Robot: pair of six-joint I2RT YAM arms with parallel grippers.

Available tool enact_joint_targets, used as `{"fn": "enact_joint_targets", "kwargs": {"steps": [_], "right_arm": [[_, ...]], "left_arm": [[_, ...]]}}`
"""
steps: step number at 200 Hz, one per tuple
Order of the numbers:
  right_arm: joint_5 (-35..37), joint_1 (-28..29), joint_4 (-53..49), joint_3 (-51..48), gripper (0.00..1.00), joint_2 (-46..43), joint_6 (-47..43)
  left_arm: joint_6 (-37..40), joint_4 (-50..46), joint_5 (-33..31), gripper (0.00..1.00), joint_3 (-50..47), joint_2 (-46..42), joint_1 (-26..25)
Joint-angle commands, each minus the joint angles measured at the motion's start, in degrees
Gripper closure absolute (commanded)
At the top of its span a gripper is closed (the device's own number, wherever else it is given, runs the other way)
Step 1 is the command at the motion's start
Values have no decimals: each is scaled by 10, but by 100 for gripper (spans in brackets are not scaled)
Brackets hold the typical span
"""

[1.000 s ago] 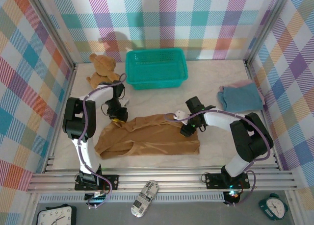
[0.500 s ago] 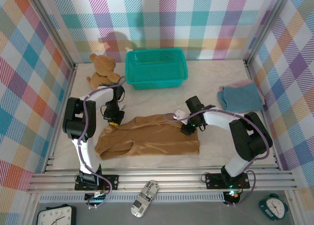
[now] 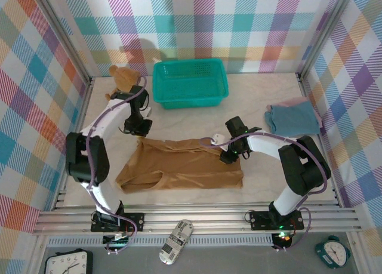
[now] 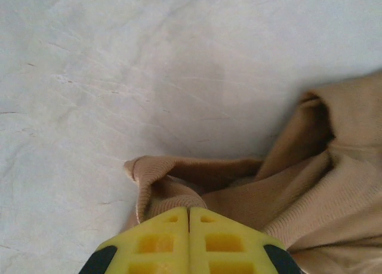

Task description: Fold and stack the tank tops

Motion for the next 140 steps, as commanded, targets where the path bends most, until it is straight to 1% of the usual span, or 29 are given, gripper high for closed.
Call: {"fn": "enact_joint_targets", "kwargs": {"steps": [1,31,42,57,67,81,99,118,130,140], "right_arm": [[9,-3,-54,-2,63,21,-9],[18,-11,-61,-7,63,17,-15],[20,-11,-64,-5,63,17,-17],[19,-12,-66,-5,63,19,-20],[21,-12,-67,-4,63,19,-21],[25,-13,-68,-6,64,20,-21],[28,-19,-67,-12,63,16,-22],[32,-25,-64,-19,63,7,-24],[36,-29,-64,-22,63,4,-27],[36,-33,-65,-21,63,2,-27]], "left_arm": [[-25,-20,17,100,-57,-42,-23],[-61,-4,23,100,-152,-92,-40],[-75,2,10,99,-177,-95,-45],[-88,-6,-13,94,-174,-78,-51],[-98,-13,-20,87,-169,-53,-51],[-106,-18,18,85,-166,-21,-50],[-134,1,75,81,-182,-21,-50],[-150,-15,108,76,-186,-8,-52],[-158,-46,102,72,-179,5,-50],[-158,-71,87,70,-161,15,-45]]}}
